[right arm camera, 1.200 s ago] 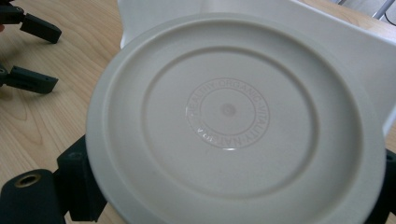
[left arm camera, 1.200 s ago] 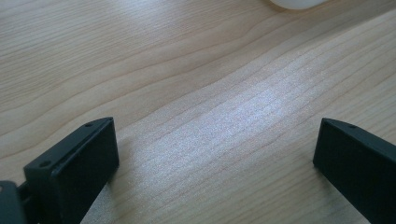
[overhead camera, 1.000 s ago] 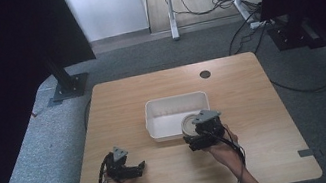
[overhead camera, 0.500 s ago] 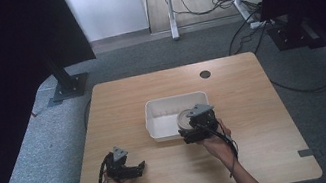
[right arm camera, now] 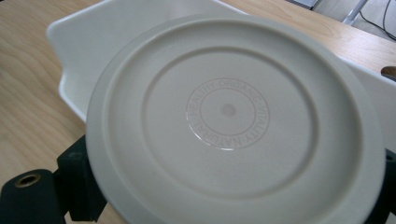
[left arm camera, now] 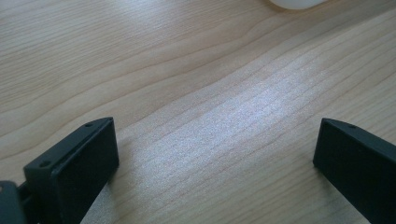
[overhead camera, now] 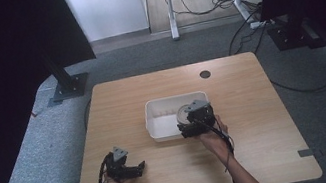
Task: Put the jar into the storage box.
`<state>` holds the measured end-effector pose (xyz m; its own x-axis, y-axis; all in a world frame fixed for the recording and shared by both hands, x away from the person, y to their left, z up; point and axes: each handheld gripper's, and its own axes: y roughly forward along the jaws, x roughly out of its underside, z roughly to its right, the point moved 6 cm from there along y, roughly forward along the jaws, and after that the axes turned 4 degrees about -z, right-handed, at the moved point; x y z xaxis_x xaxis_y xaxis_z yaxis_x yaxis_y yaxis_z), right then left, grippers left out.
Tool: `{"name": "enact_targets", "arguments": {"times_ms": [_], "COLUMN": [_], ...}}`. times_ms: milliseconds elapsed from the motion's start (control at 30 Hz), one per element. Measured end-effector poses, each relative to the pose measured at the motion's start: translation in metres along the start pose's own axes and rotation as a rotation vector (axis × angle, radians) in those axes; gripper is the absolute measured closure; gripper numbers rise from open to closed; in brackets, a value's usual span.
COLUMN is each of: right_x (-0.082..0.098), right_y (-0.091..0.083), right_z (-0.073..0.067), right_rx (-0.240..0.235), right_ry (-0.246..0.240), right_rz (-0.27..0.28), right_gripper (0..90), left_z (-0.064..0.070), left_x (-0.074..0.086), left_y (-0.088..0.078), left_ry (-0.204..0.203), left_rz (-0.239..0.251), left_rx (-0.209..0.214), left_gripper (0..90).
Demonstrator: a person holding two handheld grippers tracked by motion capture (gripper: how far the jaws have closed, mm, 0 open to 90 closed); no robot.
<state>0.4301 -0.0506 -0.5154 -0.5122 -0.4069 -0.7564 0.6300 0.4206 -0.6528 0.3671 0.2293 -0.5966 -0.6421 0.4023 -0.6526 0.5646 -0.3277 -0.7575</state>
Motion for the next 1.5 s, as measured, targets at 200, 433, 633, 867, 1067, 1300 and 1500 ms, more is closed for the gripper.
{"name": "enact_targets", "arguments": {"times_ms": [200, 433, 633, 867, 1067, 1300, 1500], "right_x": [-0.002, -0.001, 0.003, 0.007, 0.012, 0.013, 0.013], "right_y": [0.008, 0.019, 0.03, 0.04, 0.047, 0.05, 0.05], "right_z": [0.004, 0.003, 0.003, 0.003, 0.004, 0.005, 0.005], "right_rx": [0.023, 0.034, 0.052, 0.066, 0.069, 0.058, 0.028], "right_ry": [0.003, -0.001, -0.001, 0.009, 0.019, 0.032, 0.048], "right_rz": [-0.009, -0.024, -0.044, -0.062, -0.077, -0.077, -0.085], "right_gripper": [9.1, 9.1, 9.1, 9.1, 9.1, 9.1, 9.0], "left_z": [0.0, 0.0, 0.0, 0.0, 0.0, 0.0, 0.0], "left_x": [0.0, 0.0, 0.0, 0.0, 0.0, 0.0, 0.0], "left_y": [0.0, 0.0, 0.0, 0.0, 0.0, 0.0, 0.0], "left_ry": [-0.002, -0.001, -0.001, 0.0, 0.0, 0.0, 0.0], "left_rz": [0.001, 0.0, 0.0, 0.0, 0.0, 0.0, 0.0], "left_rx": [0.001, 0.001, 0.001, 0.001, 0.001, 0.001, 0.001], "left_gripper": [0.0, 0.0, 0.0, 0.0, 0.0, 0.0, 0.0]}}
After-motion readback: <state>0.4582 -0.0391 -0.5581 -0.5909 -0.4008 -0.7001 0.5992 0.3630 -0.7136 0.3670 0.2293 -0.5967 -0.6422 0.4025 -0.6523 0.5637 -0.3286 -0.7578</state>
